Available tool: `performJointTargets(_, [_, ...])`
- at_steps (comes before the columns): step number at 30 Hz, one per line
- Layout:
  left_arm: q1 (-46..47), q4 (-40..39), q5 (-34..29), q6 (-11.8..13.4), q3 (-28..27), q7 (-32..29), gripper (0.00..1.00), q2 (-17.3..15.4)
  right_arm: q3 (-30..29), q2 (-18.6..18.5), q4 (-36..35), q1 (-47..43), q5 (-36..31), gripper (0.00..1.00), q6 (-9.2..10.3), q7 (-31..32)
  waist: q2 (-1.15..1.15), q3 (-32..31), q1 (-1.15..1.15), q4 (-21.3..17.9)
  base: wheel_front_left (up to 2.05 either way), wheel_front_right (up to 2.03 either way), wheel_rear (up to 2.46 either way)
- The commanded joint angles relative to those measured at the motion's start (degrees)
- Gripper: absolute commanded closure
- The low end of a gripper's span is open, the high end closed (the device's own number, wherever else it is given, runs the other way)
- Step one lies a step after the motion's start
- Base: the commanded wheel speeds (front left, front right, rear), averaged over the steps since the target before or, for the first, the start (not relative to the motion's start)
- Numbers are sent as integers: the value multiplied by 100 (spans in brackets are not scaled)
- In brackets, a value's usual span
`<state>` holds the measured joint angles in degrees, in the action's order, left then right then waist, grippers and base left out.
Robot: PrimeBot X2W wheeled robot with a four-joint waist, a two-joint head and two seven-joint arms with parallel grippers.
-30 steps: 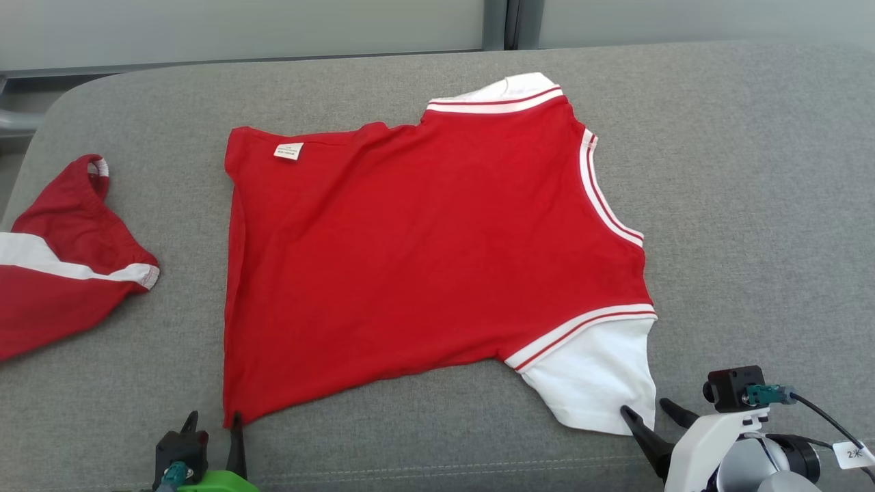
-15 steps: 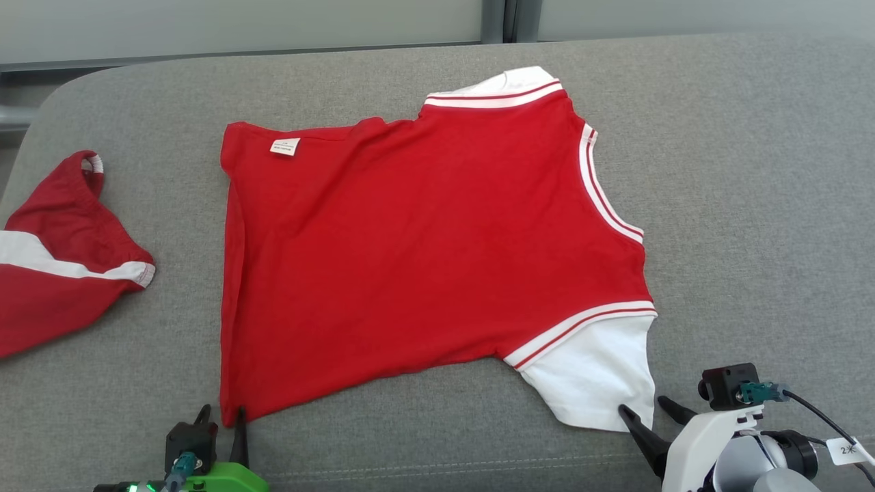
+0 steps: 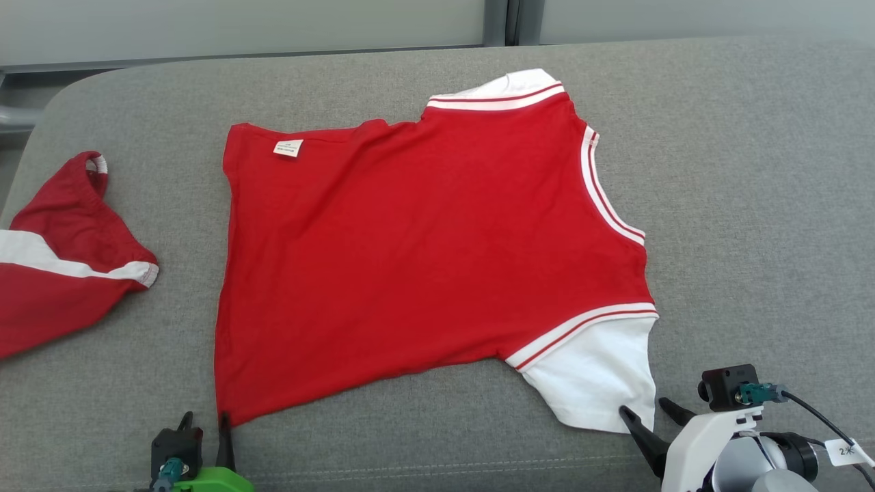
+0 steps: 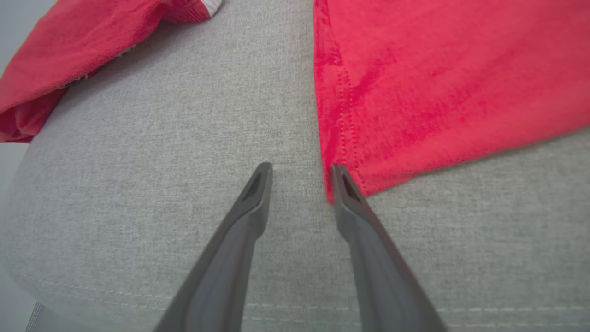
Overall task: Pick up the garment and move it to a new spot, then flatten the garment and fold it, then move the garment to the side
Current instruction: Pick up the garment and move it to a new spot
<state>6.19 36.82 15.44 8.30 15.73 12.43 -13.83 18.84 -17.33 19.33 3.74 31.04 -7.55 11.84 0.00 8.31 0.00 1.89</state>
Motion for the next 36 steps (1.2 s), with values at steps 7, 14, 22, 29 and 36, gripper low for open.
performJointTargets(7, [62, 107, 90, -126, 111, -42, 38, 64, 77, 34, 130, -70, 28, 0, 11, 150, 0, -21, 0, 1, 0, 0, 0])
performJointTargets(14, [115, 260, 188, -335, 212, -21, 37, 154, 120, 65, 209, -65, 24, 0, 11, 214, 0, -19, 0, -33, 0, 0, 0])
performJointTargets(22, [211, 400, 337, -503, 204, 97, 32, 235, 198, 120, 239, -41, 56, 0, 7, 259, 0, -6, 0, -34, 0, 0, 0])
performJointTargets(29, [291, 529, 354, -459, 257, 59, 51, 288, 249, 104, 264, -34, 73, 0, 5, 268, 0, 8, 0, -24, 0, 0, 0])
performJointTargets(36, [330, 582, 388, -474, 278, 62, 100, 308, 447, 133, 181, -26, 232, 100, -17, 308, 0, 36, 0, -8, 0, 0, 0])
